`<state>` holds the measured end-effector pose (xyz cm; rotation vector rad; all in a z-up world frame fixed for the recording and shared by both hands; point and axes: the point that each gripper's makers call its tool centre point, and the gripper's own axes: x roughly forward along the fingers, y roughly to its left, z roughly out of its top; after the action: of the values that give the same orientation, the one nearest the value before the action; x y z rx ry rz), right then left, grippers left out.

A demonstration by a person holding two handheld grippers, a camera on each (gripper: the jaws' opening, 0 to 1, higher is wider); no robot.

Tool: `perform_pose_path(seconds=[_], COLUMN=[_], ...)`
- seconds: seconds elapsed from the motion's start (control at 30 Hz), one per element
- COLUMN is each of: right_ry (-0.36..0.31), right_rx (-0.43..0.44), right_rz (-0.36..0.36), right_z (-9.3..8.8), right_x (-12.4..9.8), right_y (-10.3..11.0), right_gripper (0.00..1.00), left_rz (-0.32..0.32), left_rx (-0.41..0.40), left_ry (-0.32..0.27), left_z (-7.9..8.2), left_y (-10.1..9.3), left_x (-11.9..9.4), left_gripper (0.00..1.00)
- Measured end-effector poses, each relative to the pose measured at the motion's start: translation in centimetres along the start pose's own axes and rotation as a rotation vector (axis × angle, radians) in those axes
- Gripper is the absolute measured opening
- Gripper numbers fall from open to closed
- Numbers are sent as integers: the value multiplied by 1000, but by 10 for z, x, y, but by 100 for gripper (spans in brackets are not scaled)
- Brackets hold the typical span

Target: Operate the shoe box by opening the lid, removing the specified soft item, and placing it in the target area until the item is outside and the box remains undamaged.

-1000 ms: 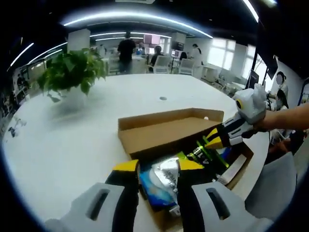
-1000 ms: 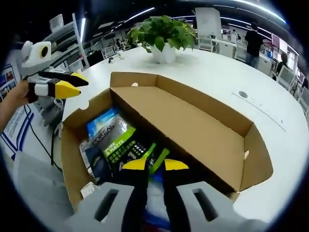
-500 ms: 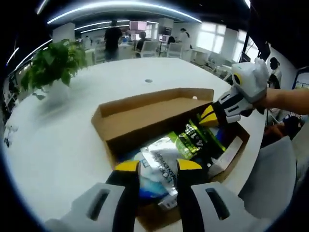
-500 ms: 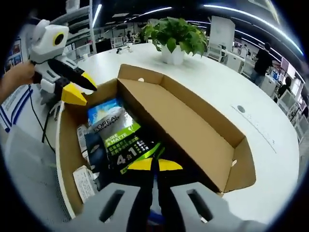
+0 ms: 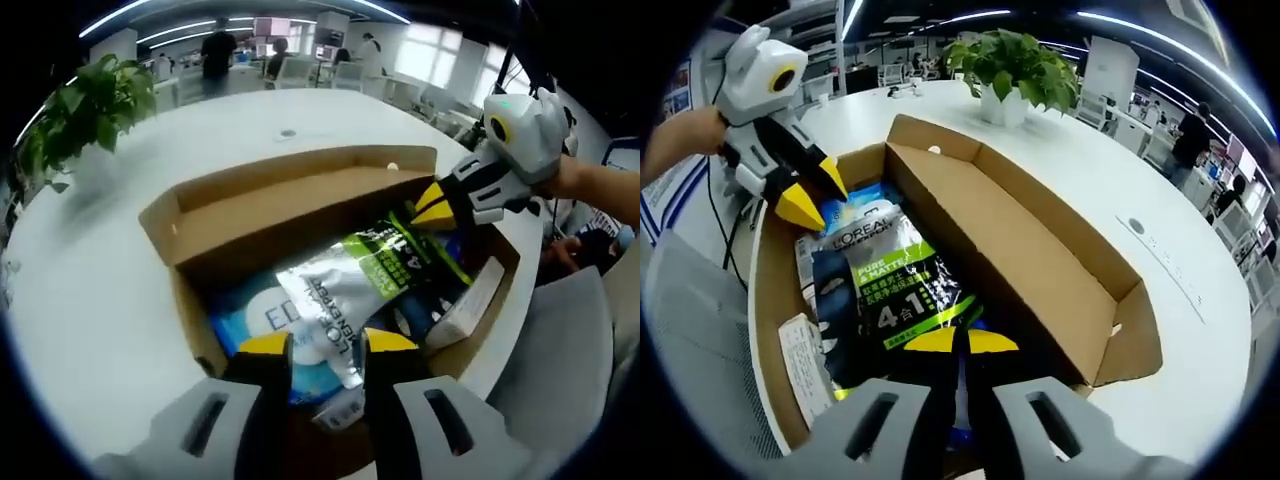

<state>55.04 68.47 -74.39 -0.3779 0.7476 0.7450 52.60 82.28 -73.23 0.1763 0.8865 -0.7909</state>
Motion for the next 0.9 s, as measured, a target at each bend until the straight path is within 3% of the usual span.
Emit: perform_pose_path(seconds=[0.6,0.9], right_ry=[10,2], right_rx=[-11,6], right_rz=[6,4], right_z=[-6,-6], right_x=[8,10], right_y=[0,0], right_gripper=[0,0], left_rz=[-58,-84], left_rx=[-72,-150], left_ry=[56,37], left_z=[-9,-12], left_y=[-3,-2], left_x=[16,22], left_gripper=[24,10])
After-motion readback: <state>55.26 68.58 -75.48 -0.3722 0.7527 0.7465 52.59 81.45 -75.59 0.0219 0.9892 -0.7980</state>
